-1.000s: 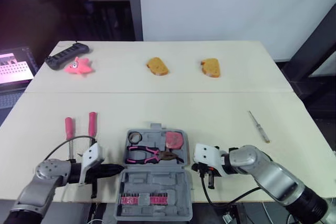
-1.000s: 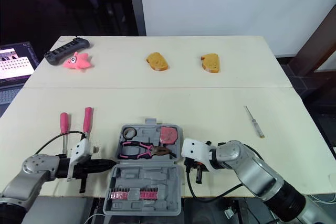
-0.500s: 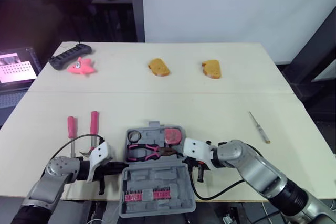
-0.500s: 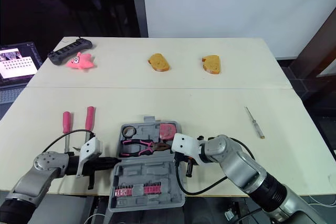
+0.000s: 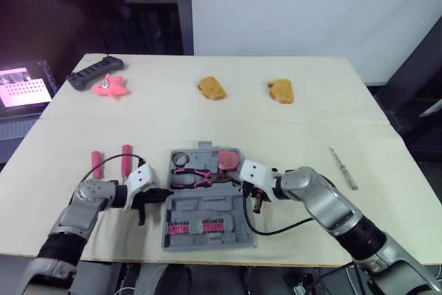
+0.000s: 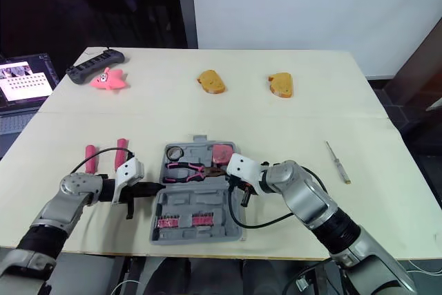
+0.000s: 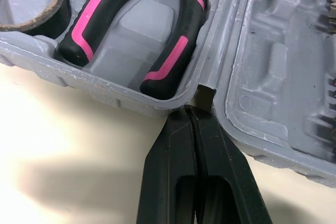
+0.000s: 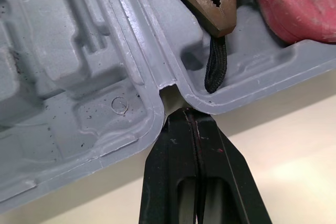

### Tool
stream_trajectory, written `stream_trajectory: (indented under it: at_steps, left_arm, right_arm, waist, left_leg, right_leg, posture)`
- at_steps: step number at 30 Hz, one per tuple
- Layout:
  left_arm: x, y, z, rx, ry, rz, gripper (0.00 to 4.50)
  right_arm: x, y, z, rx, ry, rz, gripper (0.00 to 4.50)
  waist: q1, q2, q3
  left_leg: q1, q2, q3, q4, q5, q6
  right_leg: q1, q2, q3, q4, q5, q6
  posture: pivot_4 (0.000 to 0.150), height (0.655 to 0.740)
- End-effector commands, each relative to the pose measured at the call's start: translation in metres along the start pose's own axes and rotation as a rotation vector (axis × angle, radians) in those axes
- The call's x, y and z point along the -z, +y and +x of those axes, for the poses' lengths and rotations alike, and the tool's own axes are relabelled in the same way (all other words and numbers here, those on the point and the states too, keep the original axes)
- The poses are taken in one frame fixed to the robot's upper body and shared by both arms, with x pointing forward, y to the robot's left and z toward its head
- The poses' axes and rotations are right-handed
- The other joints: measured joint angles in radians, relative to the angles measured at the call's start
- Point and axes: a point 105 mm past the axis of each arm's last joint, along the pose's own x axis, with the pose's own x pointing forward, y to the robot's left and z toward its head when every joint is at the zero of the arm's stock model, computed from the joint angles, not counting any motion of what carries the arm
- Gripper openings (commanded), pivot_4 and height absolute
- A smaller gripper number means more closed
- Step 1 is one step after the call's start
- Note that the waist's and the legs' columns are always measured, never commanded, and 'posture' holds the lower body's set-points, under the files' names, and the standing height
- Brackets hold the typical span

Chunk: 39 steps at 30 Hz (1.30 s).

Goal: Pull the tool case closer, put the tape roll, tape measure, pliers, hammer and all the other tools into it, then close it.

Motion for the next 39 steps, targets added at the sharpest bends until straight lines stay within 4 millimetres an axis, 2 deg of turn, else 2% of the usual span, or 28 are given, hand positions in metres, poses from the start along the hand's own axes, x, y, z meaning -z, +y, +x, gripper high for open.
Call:
stream_trajectory:
  at_steps: [1, 7, 15, 20, 23, 27, 39]
  left_arm:
    - [-0.021, 0.006, 0.014, 0.018, -0.051, 0.087, 0.03]
    - [-0.024, 0.017, 0.019, 0.010, -0.053, 0.107, 0.03]
    - [-0.023, 0.015, 0.023, 0.022, -0.070, 0.106, 0.03]
    - [-0.020, -0.006, 0.026, 0.099, -0.076, 0.097, 0.03]
    - [-0.018, -0.010, 0.027, 0.103, -0.074, 0.091, 0.03]
    - [-0.019, -0.013, 0.028, 0.104, -0.078, 0.085, 0.03]
    - [-0.021, -0.011, 0.034, 0.112, -0.084, 0.082, 0.03]
  right_arm:
    - [-0.001, 0.000, 0.009, 0.011, 0.006, 0.021, 0.00]
    - [-0.005, 0.012, 0.008, -0.022, -0.003, 0.023, 0.00]
    - [-0.009, 0.024, 0.005, -0.044, -0.005, 0.039, 0.00]
    - [-0.006, 0.033, 0.005, -0.060, 0.011, 0.060, 0.00]
    - [-0.004, 0.036, 0.003, -0.060, 0.015, 0.070, 0.00]
    - [0.003, 0.037, 0.002, -0.052, 0.035, 0.077, 0.00]
    - [0.004, 0.035, 0.002, -0.029, 0.041, 0.102, 0.00]
  waist:
    - [0.004, 0.000, 0.000]
    - [0.007, 0.000, 0.000]
    - [0.008, 0.001, 0.000]
    - [0.006, 0.001, 0.000]
    - [0.006, 0.001, 0.000]
    - [0.007, 0.001, 0.000]
    - [0.009, 0.001, -0.001]
  left_leg:
    - [0.000, 0.000, 0.000, 0.000, 0.000, 0.000]
    - [0.000, 0.000, 0.000, 0.000, 0.001, -0.001]
    - [-0.001, 0.000, -0.001, -0.001, 0.001, -0.001]
    - [-0.001, 0.000, -0.001, -0.001, 0.001, -0.001]
    - [-0.001, 0.000, -0.001, -0.001, 0.001, -0.001]
    - [-0.001, 0.000, -0.001, -0.001, 0.001, -0.001]
    - [-0.001, -0.001, -0.001, -0.001, 0.001, -0.001]
  right_leg:
    - [0.000, 0.000, 0.000, 0.000, 0.000, 0.000]
    - [0.000, 0.000, 0.000, 0.000, 0.000, 0.000]
    - [0.000, 0.000, 0.000, 0.000, 0.000, 0.001]
    - [0.000, 0.000, -0.001, 0.000, 0.000, 0.001]
    - [0.000, 0.000, -0.001, 0.000, 0.000, 0.001]
    - [0.000, -0.001, -0.001, 0.000, 0.000, 0.001]
    - [0.000, -0.001, -0.001, -0.001, 0.000, 0.001]
  posture:
    - [0.150, 0.7400]
    - [0.150, 0.7400]
    - [0.150, 0.7400]
    - [0.150, 0.7400]
    - [0.150, 0.7400]
    - [0.150, 0.7400]
    - [0.150, 0.7400]
